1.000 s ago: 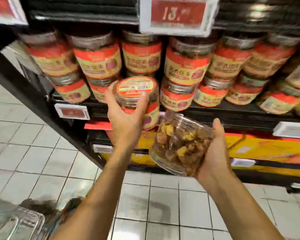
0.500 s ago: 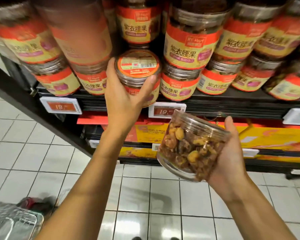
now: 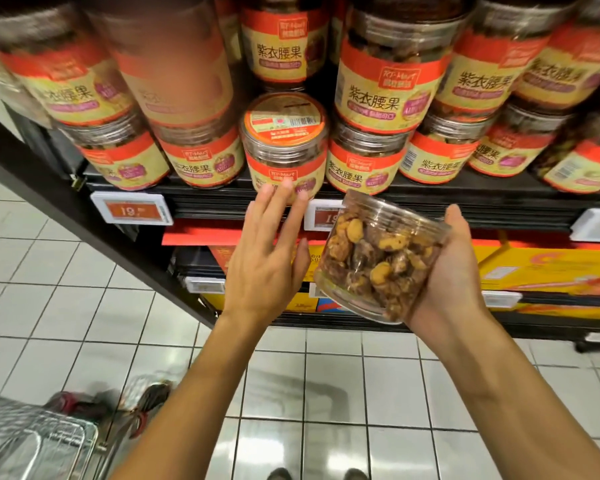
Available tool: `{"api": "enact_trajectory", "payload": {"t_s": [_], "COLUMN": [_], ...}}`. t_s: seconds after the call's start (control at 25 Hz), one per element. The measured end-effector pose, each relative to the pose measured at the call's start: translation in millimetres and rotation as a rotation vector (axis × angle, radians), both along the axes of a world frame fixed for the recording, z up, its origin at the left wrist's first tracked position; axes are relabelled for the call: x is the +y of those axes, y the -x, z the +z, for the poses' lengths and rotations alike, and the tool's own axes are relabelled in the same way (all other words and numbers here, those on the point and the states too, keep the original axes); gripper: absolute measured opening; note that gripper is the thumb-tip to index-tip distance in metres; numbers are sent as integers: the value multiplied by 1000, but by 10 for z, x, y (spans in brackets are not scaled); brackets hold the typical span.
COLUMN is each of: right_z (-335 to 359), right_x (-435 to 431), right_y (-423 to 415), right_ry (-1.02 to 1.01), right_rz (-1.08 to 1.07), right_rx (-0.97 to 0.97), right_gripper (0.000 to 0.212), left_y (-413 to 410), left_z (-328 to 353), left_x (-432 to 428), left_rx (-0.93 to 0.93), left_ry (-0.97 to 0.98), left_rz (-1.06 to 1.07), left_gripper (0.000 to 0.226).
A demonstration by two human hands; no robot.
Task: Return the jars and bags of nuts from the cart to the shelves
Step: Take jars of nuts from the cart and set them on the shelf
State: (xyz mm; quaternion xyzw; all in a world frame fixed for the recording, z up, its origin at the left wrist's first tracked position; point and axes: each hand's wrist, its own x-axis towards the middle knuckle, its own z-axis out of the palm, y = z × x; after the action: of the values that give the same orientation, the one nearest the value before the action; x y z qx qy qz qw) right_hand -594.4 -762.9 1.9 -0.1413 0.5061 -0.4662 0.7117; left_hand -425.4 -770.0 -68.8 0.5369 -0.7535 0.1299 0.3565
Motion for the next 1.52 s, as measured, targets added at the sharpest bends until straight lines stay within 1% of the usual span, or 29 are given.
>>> {"api": "enact_trajectory", "payload": {"t_s": [0.2,0.28,0.32,0.36,0.4,0.44,0.48,0.52,0.56,0.6,0.64,0.68,0.72,0.76,0.8,0.84,0.88,0.96,1.0,1.04,1.08,1.12,1.16,1.2,1.24,1.32,1.4,1.44,1.52], "right_z": [89,135,152,172,204,237,277,318,350,374,386,412,461,485,478,463,478,492,503,526,548,565,577,585,583,567,603,632,651], "right_x": [-110,-140,-152,-163,-162,-156,-146,-122,-95,-55,-7,39,65,56,21,-2,-15,-14,11,30,34,31,26,21,25,64,94,86,34], "right_y": [-70,-111,-127,-135,-155,-192,-242,-302,-363,-404,-413,-393,-367,-340,-333,-354,-417,-606,-686,-736,-754,-752,-743,-738,-737,-737,-732,-719,-689], "right_ry": [52,92,114,128,134,141,151,173,224,308,409,498,529,507,442,376,337,322,326,335,345,340,331,344,394,559,739,807,864], "right_rz": [-32,-75,-93,-106,-111,-95,-59,-11,56,130,195,255,289,278,225,178,172,205,190,148,88,18,-46,-90,-97,-59,-6,11,2], "right_rx": [56,63,73,88,116,159,212,248,244,208,134,76,55,67,91,129,171,247,277,299,313,322,329,327,318,311,328,367,507], "right_gripper": [72,64,61,59,57,56,57,61,68,75,80,83,82,80,75,70,65,60,58,58,56,53,49,46,47,54,54,52,52], "left_y": [-16,-17,-42,-73,-95,-86,-26,52,114,140,134,83,-3,-88,-148,-177,-169,-103,-86,-93,-104,-101,-75,-18,48,107,44,1,-58], "left_z": [18,124,178,237,309,426,574,704,797,868,918,959,1012,1037,1040,1043,1044,1050,1078,1112,1131,1156,1152,1141,1146,1166,1195,1230,1266], "left_x": [-107,-104,-92,-44,37,132,229,311,364,391,378,327,275,226,209,224,240,269,274,268,269,315,397,510,614,688,556,446,251], "left_rx": [-105,-114,-69,54,289,609,912,1115,1181,1180,1204,1265,1349,1453,1553,1595,1599,1552,1500,1386,1209,1045,967,957,993,1141,1330,1374,1353], "left_ry": [42,8,-1,-14,-60,-138,-279,-430,-507,-521,-513,-503,-516,-567,-633,-700,-747,-753,-717,-656,-550,-405,-277,-228,-245,-324,-326,-307,-268], "left_rz": [38,8,-2,20,48,48,-21,-130,-229,-288,-305,-313,-344,-401,-479,-558,-613,-577,-472,-330,-155,5,87,72,8,-144,-268,-314,-383], "left_gripper": [58,55,48,38,29,26,30,40,51,61,63,56,41,34,39,46,49,51,56,60,62,59,54,49,48,51,47,44,40]}}
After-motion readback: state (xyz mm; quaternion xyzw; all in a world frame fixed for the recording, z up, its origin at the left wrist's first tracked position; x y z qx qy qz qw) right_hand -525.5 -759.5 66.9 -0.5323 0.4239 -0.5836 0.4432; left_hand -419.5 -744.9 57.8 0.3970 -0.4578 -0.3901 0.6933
